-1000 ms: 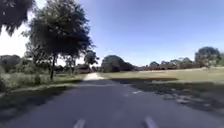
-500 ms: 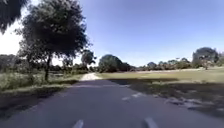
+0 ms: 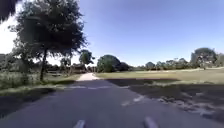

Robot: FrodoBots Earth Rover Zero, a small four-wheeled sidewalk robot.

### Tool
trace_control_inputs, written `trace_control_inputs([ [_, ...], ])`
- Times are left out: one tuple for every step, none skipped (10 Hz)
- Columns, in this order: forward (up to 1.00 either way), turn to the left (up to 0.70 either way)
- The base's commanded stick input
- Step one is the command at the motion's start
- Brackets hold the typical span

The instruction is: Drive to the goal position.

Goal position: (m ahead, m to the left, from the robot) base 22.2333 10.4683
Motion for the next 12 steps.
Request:
trace_control_inputs([
  [0.7,0.0],
  [0.7,0.0],
  [0.7,0.19],
  [0.7,0.35],
  [0.7,0.35],
  [0.7,0.35],
  [0.7,0.35],
  [0.7,0.35],
  [0.7,0.35],
  [0.7,0.35],
  [0.7,0.35],
  [0.7,0.35],
])
